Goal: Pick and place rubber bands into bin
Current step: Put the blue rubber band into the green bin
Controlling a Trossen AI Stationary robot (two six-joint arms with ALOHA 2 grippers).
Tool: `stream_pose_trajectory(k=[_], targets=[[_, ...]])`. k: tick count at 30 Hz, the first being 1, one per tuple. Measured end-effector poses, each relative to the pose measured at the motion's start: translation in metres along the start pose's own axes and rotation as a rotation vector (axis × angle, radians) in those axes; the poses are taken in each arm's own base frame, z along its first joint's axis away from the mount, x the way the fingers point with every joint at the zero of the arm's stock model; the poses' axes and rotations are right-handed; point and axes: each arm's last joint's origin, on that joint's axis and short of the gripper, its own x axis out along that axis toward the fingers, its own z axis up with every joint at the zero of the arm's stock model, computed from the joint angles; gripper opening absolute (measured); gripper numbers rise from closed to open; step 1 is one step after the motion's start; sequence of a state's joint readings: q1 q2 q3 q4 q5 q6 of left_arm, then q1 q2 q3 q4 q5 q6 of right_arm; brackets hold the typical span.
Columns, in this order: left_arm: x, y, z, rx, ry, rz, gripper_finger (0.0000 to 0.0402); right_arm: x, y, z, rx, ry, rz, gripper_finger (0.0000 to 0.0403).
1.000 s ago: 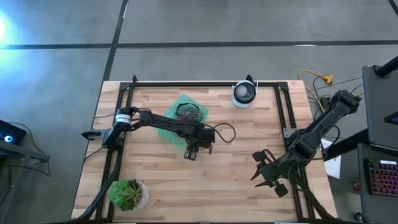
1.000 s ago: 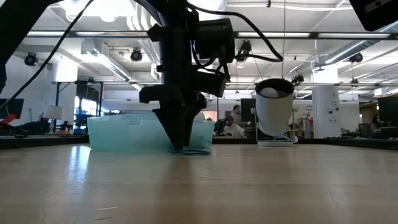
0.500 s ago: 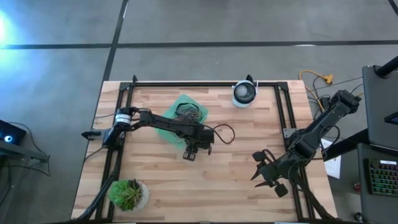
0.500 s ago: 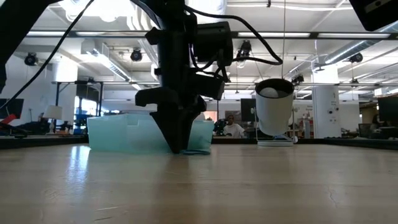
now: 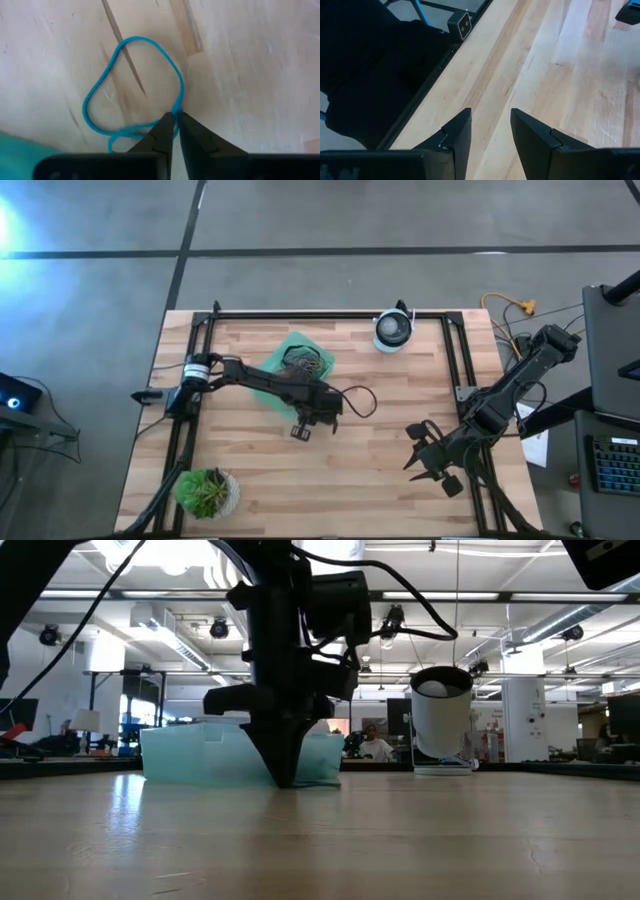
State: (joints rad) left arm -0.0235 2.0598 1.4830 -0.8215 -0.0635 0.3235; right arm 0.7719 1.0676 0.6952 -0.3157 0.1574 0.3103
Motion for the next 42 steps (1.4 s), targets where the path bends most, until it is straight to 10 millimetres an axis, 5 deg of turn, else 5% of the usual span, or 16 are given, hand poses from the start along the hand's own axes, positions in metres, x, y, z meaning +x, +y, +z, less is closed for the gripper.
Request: stream_pose_trajectory(k=[13,23,30,42], targets=[[-0.01,-0.013,0.013,0.069,0.002,0.139,0.0,0.0,0.0,0.0,0.003,0.0,0.0,0.0132],[-0.039,-0.029,0.038,0.116,-0.107,0.149,0.0,0.0,0.0,0.0,0.004,0.0,0.0,0.0132],[-0.081,-0.034,0.041,0.165,-0.196,0.219,0.0,0.0,0.001,0.0,0.046,0.012,0.03,0.0132],[-0.196,-0.028,-0.004,0.089,-0.381,0.435,0.0,0.0,0.002,0.0,0.11,0.01,0.053,0.0132]])
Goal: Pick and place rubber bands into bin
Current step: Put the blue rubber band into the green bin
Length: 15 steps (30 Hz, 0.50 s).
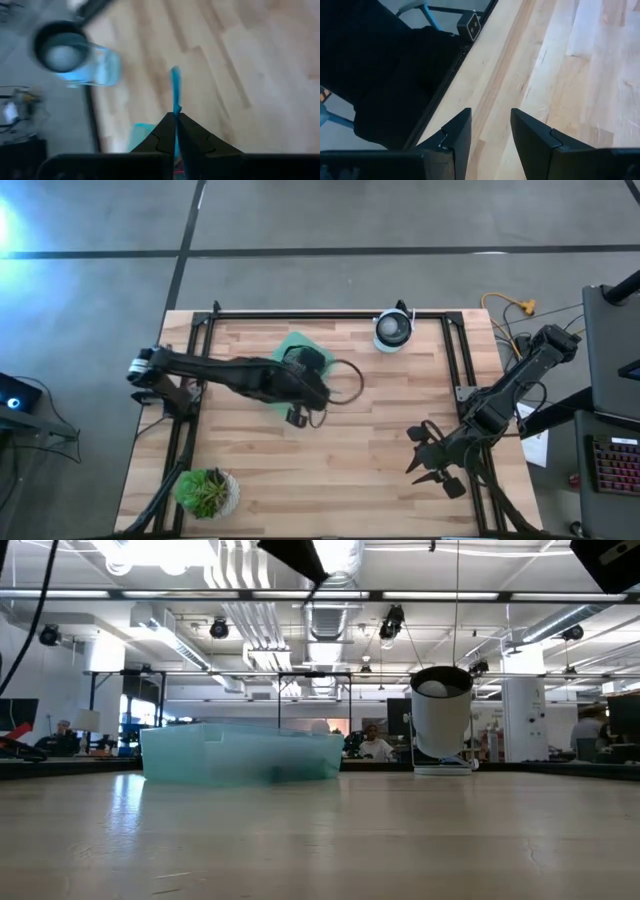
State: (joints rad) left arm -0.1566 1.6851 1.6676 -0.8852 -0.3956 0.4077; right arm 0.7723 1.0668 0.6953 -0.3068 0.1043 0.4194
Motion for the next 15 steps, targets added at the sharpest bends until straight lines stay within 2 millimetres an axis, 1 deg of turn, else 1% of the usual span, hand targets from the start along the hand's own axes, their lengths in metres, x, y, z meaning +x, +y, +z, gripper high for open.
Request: stream_pose_trajectory(k=[4,8,11,15], targets=[[-0.03,0.016,-0.009,-0.038,-0.046,0.046,0.0,0.0,0.0,0.001,0.0,-0.007,0.003,0.0132],[-0.045,0.027,-0.022,-0.075,-0.051,0.077,0.0,0.0,0.0,0.001,-0.013,-0.007,0.003,0.0132],[-0.046,0.032,-0.033,-0.094,-0.03,0.092,0.0,0.0,0.0,0.001,-0.022,-0.007,0.002,0.0132],[-0.031,0.037,-0.048,-0.136,0.036,0.097,0.0,0.0,0.0,0.001,-0.025,-0.007,0.0,0.0132]])
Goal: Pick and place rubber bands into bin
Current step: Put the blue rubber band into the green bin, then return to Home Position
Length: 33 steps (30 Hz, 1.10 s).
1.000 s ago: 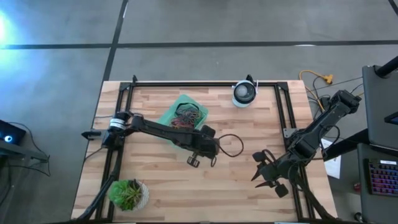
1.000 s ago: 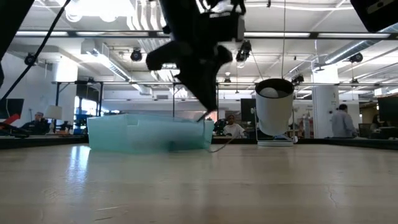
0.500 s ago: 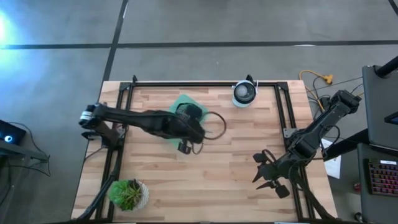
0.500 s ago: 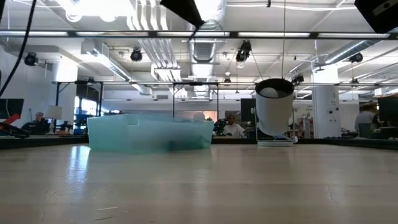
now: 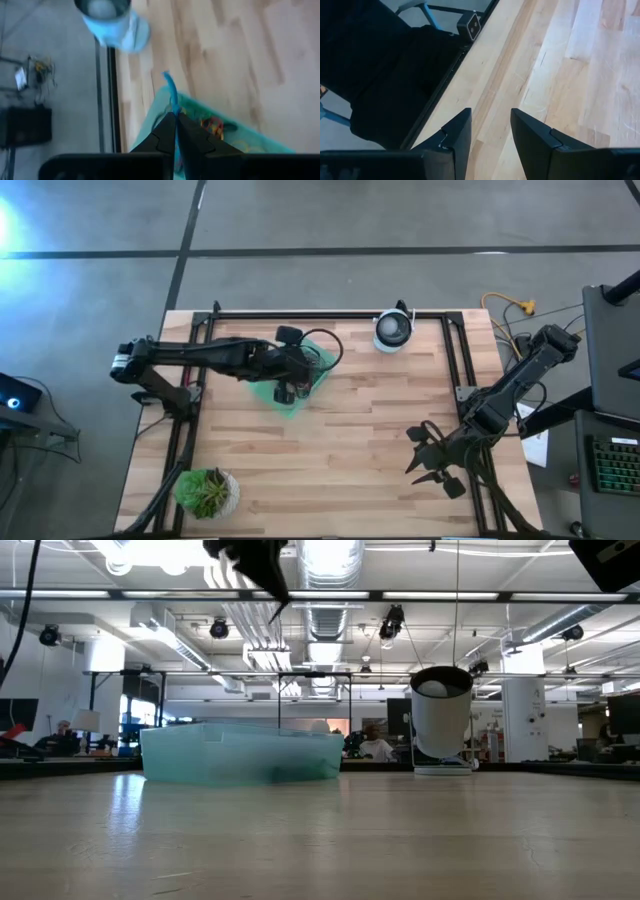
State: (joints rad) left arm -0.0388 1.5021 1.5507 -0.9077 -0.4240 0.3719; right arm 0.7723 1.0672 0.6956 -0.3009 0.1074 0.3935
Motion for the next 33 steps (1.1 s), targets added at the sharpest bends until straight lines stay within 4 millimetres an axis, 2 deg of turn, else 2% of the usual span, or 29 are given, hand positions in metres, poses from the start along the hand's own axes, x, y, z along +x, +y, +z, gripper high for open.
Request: stream_pose_trajectory(k=[5,9,13,16,21,27,33], targets=[[0.03,0.004,-0.025,-0.02,0.126,-0.003,0.0,0.0,0.0,0.0,0.0,-0.001,-0.001,0.0132],[0.055,0.009,-0.051,-0.102,0.223,-0.059,0.0,0.0,0.0,0.0,-0.002,-0.001,-0.001,0.0132],[0.072,0.015,-0.076,-0.227,0.288,-0.114,0.0,0.0,0.0,0.0,-0.013,-0.003,-0.006,0.0132],[0.079,0.016,-0.086,-0.294,0.316,-0.13,0.0,0.0,0.0,0.0,-0.029,-0.004,-0.007,0.0132],[0.081,0.013,-0.089,-0.302,0.319,-0.147,0.0029,0.0,-0.001,0.0,-0.039,-0.009,-0.019,0.0132],[0.079,0.02,-0.081,-0.304,0.254,-0.102,0.0082,0.0,-0.001,0.001,-0.069,-0.011,-0.022,0.0132],[0.073,0.024,-0.073,-0.337,0.213,-0.083,0.0098,0.0,0.003,0.008,-0.112,-0.091,0.017,0.0132]])
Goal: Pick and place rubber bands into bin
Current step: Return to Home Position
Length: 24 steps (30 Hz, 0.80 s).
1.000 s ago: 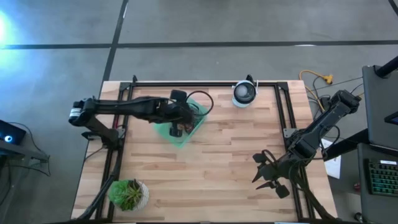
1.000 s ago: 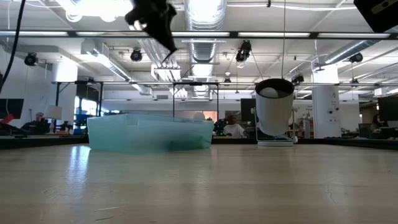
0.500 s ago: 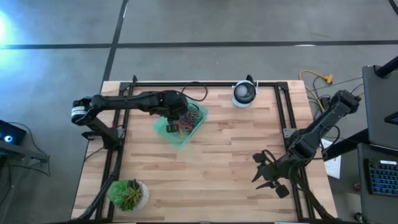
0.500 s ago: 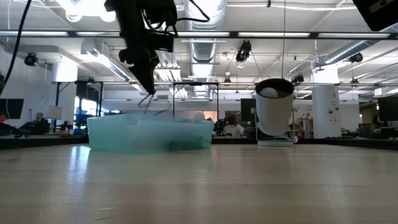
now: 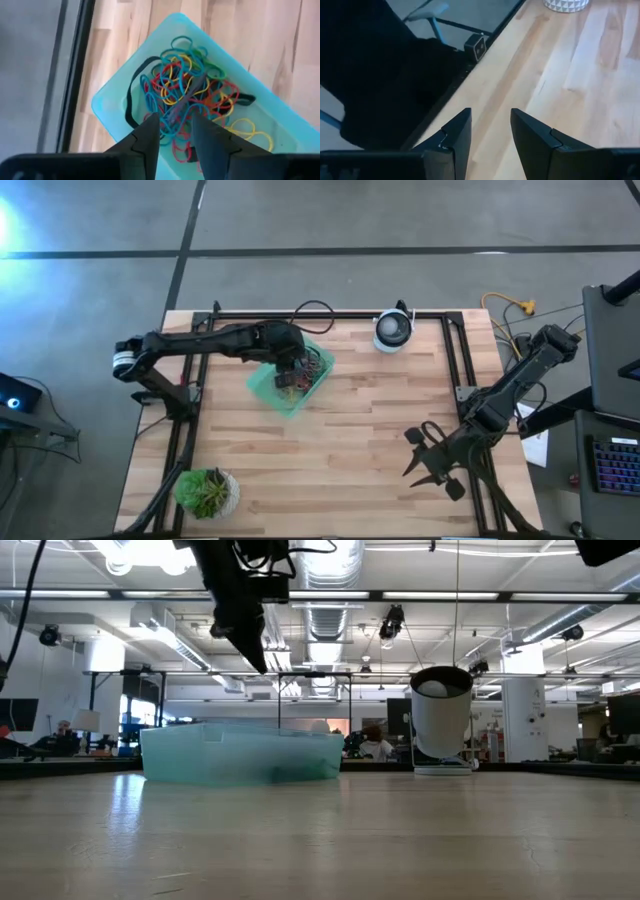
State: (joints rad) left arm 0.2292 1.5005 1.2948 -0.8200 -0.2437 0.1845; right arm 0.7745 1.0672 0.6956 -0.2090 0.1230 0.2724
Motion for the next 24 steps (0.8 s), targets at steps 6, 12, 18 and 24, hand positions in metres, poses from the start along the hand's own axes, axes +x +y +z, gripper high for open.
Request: stream_pose_trajectory(k=[6,12,18,24], targets=[[-0.015,0.0,0.007,-0.088,-0.023,-0.008,0.0099,0.001,-0.004,0.002,-0.107,-0.014,-0.028,0.0132],[-0.054,-0.008,0.02,0.012,-0.281,-0.049,0.0099,-0.018,-0.009,0.024,-0.161,-0.093,-0.091,0.0132],[-0.127,-0.007,-0.002,0.086,-0.627,-0.223,0.0099,-0.07,-0.016,0.038,-0.236,-0.222,-0.253,0.0132],[-0.174,-0.011,-0.061,0.079,-0.792,-0.288,0.0099,-0.134,-0.027,0.03,-0.194,-0.41,-0.368,0.0132]])
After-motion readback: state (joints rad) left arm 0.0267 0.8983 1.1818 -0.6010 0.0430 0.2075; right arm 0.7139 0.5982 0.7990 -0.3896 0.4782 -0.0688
